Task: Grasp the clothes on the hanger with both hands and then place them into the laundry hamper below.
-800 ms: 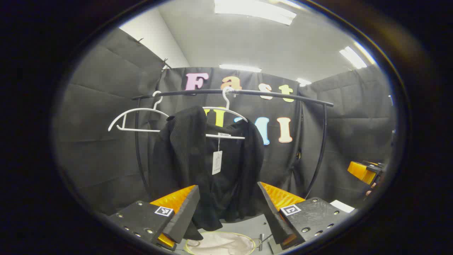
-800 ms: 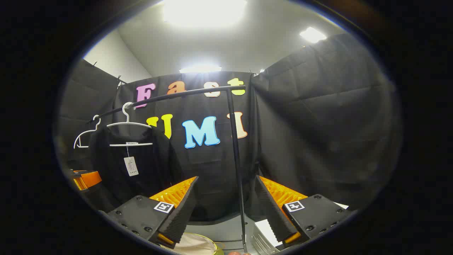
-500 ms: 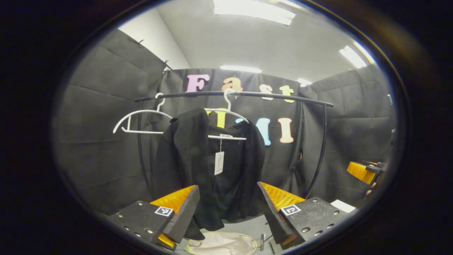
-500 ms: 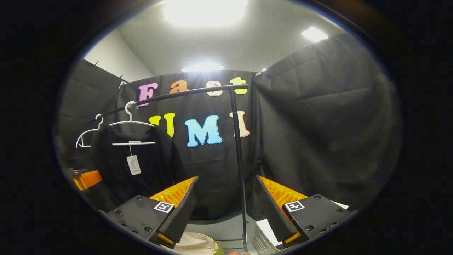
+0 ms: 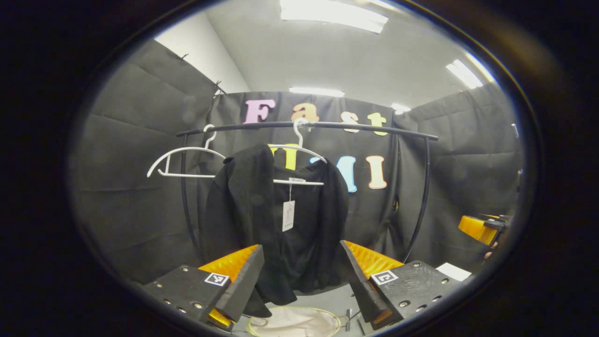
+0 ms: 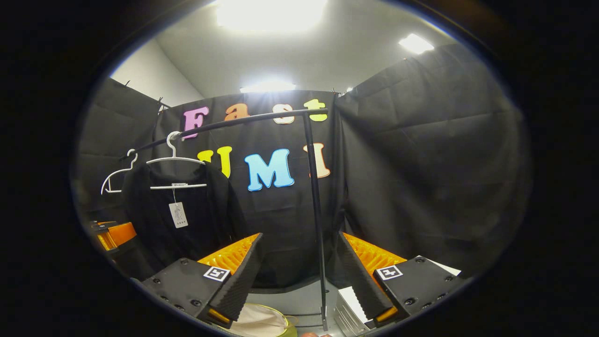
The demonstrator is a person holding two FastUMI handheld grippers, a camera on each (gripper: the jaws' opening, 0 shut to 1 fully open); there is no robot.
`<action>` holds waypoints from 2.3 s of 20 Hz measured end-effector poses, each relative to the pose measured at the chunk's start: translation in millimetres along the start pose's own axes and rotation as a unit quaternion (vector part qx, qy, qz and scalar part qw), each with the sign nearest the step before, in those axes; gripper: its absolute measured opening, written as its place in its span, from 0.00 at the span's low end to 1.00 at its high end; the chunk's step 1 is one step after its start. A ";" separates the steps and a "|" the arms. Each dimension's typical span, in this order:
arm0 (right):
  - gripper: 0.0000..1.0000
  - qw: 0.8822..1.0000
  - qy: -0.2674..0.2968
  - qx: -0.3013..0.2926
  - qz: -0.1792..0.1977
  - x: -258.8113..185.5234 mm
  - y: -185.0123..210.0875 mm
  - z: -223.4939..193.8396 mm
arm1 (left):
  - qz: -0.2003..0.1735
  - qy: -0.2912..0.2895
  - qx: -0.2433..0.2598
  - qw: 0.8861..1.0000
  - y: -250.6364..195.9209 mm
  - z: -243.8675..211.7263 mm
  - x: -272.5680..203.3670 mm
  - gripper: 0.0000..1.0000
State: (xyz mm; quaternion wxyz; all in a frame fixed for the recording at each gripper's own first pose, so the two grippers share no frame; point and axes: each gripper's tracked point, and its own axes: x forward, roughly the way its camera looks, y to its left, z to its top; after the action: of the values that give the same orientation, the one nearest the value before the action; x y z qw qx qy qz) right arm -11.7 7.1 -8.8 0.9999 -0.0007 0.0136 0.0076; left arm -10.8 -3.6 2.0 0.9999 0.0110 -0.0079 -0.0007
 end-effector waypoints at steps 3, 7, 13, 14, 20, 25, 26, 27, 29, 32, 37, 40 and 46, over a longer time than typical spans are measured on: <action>0.98 1.000 0.005 -0.002 0.003 0.2 3.1 -2.1 | -0.001 0.000 -0.001 1.000 -0.9 1.0 -1.7 0.94; 0.98 1.000 0.016 0.004 0.012 2.7 9.9 -5.8 | 0.003 0.000 0.002 1.000 0.9 3.1 -2.6 0.94; 0.98 0.999 0.024 0.003 0.032 14.8 23.1 0.5 | 0.016 -0.006 0.004 1.000 10.4 16.3 9.4 0.94; 0.98 0.999 0.026 0.007 0.037 19.6 26.9 1.6 | 0.021 -0.008 0.002 1.000 12.5 18.3 13.6 0.94; 0.98 0.993 0.030 -0.005 0.115 68.0 78.5 0.4 | 0.070 0.004 0.011 0.997 24.8 24.8 32.2 0.94; 0.93 0.979 0.035 0.008 0.200 110.9 130.7 -2.4 | 0.138 0.012 0.032 0.990 43.9 29.0 50.5 0.94; 0.98 0.976 0.041 0.011 0.213 121.2 140.9 -6.3 | 0.151 0.016 0.028 0.988 46.9 25.9 56.1 0.94; 0.98 0.973 0.047 0.016 0.226 130.7 150.1 -9.1 | 0.164 0.018 0.020 0.986 50.5 25.1 63.0 0.94; 0.98 0.968 0.052 0.024 0.245 147.0 166.8 -8.8 | 0.185 0.018 0.005 0.982 55.3 24.6 77.4 0.94; 0.98 0.964 0.047 0.028 0.260 174.4 184.8 -4.9 | 0.215 0.017 -0.009 0.976 62.7 24.0 96.2 0.94; 0.98 0.957 0.058 0.036 0.282 213.5 214.7 -7.4 | 0.265 0.031 -0.025 0.963 84.4 13.9 116.2 0.94; 0.98 0.952 0.064 0.031 0.298 230.2 232.0 -11.1 | 0.288 0.038 -0.034 0.956 96.4 6.1 122.7 0.94; 0.98 0.942 0.072 0.014 0.328 247.3 260.3 -23.2 | 0.293 0.027 -0.059 0.954 97.4 1.1 146.0 0.95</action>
State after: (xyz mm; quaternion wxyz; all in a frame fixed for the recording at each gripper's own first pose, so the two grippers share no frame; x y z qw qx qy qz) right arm 231.0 271.1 -38.9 0.9382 0.0174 0.0851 0.3351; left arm 135.3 93.5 7.6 0.9548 -0.0507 0.0159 0.2924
